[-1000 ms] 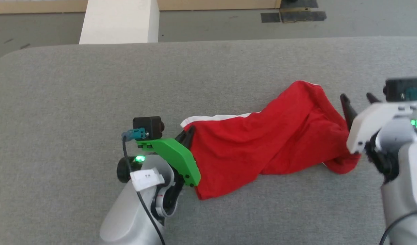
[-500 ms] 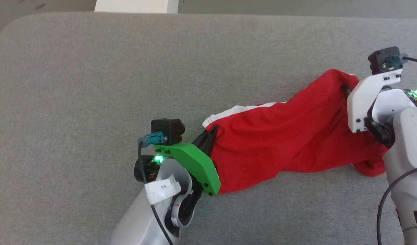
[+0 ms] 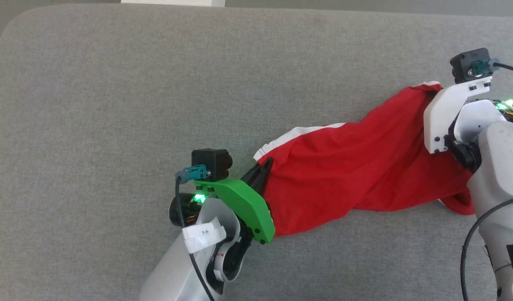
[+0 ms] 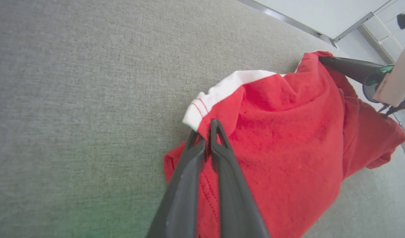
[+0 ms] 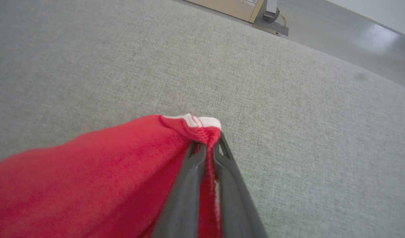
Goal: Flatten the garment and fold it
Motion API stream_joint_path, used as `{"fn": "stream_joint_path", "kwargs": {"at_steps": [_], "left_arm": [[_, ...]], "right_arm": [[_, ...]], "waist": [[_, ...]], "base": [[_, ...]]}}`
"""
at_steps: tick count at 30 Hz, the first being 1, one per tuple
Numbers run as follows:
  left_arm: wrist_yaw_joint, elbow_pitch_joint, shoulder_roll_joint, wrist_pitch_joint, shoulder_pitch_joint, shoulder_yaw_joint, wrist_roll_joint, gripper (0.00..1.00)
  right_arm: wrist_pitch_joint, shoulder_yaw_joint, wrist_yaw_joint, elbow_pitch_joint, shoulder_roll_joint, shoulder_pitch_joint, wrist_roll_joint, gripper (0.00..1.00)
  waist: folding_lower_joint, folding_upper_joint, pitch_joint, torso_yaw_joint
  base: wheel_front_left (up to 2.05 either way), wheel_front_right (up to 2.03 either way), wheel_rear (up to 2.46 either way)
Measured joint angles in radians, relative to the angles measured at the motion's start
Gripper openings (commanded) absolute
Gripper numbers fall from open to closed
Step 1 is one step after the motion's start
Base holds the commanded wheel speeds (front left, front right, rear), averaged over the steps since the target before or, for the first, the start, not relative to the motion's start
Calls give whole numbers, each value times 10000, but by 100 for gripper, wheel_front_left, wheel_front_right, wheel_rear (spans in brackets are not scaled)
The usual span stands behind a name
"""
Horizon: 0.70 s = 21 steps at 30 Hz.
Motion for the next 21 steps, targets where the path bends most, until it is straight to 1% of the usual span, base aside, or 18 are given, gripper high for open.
{"fn": "stream_joint_path", "kwargs": {"at_steps": [5, 9, 11, 14, 16, 18, 21], "left_arm": [[-52, 12, -2, -297, 7, 230, -418, 0], [-247, -96, 54, -500, -79, 788, -825, 0], [-288, -121, 255, -516, -385, 1049, -965, 0], [-412, -21, 677, -477, -1365, 1532, -1022, 0], [-529, 150, 894, -364, -2064, 1789, -1064, 0], [-617, 410, 1053, -148, -2779, 1981, -1162, 0], [-686, 1174, 1308, 165, -4090, 2186, -1145, 0]], "right_arm": [[-424, 242, 0, -36, 107, -4, 690, 0], [-470, 472, 0, -447, 155, -6, 1806, 0], [-339, 527, 0, -792, 180, -22, 2539, 0], [291, 418, -2, -1384, 291, -141, 4044, 0], [792, 387, -2, -1722, 280, -364, 4654, 0], [1281, 347, -2, -2011, 236, -688, 4999, 0], [1992, 10, -2, -2136, 230, -1428, 5436, 0]], "waist": [[0, 0, -359, -105], [0, 0, -800, -230], [0, 0, -1029, -298], [0, 0, -1393, -402], [0, 0, -1580, -466], [0, 0, -1715, -543], [0, 0, -1797, -702]], "base": [[0, 0, 0], [0, 0, 0], [0, 0, 0], [0, 0, 0], [0, 0, 0], [0, 0, 0], [0, 0, 0]]}}
